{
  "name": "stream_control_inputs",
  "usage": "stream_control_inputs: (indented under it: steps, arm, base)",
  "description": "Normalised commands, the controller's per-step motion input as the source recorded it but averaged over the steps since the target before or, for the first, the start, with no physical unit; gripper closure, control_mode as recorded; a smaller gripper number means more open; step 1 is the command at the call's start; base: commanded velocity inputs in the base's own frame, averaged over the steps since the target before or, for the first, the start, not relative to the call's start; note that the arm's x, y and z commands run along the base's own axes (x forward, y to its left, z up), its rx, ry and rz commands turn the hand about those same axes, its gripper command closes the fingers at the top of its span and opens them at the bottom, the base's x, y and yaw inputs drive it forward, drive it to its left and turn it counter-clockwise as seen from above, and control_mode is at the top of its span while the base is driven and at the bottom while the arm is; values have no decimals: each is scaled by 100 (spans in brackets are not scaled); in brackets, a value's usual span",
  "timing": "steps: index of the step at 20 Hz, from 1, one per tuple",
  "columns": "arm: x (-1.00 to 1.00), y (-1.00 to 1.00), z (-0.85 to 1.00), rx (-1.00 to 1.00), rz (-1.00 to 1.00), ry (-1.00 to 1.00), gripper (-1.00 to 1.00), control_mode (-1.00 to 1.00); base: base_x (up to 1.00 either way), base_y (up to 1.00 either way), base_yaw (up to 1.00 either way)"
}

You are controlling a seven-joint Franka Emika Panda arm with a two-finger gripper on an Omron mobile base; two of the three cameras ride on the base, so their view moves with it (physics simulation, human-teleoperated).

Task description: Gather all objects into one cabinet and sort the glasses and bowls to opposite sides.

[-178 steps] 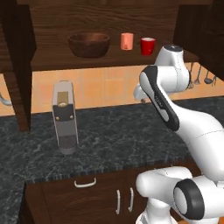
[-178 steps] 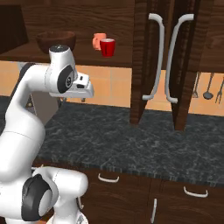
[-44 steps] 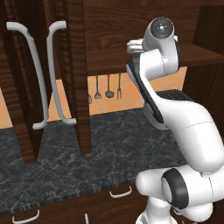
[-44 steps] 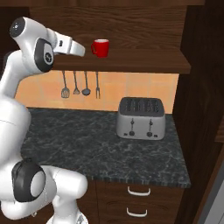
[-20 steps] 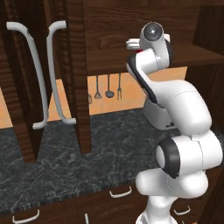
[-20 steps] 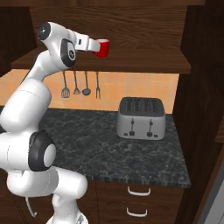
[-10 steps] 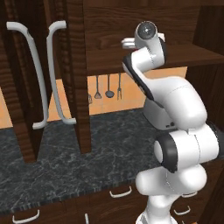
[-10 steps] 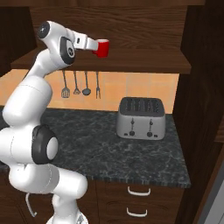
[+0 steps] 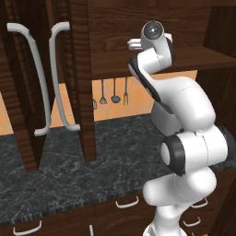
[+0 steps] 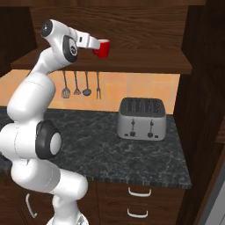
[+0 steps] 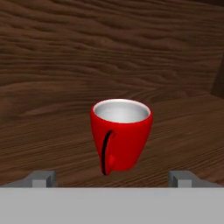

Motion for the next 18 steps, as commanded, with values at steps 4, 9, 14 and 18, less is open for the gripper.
stream_control_inputs:
  steps: [4, 9, 14, 18]
  arm:
    - [10, 0, 0, 0, 0, 0, -100, -100]
    - [19, -1, -2, 0, 0, 0, -100, -100]
    - [5, 0, 0, 0, 0, 0, -100, -100]
    - [10, -6, -4, 0, -1, 0, -100, -100]
  base:
    - [0, 0, 0]
    - [0, 0, 0]
    - [0, 0, 0]
    - [0, 0, 0]
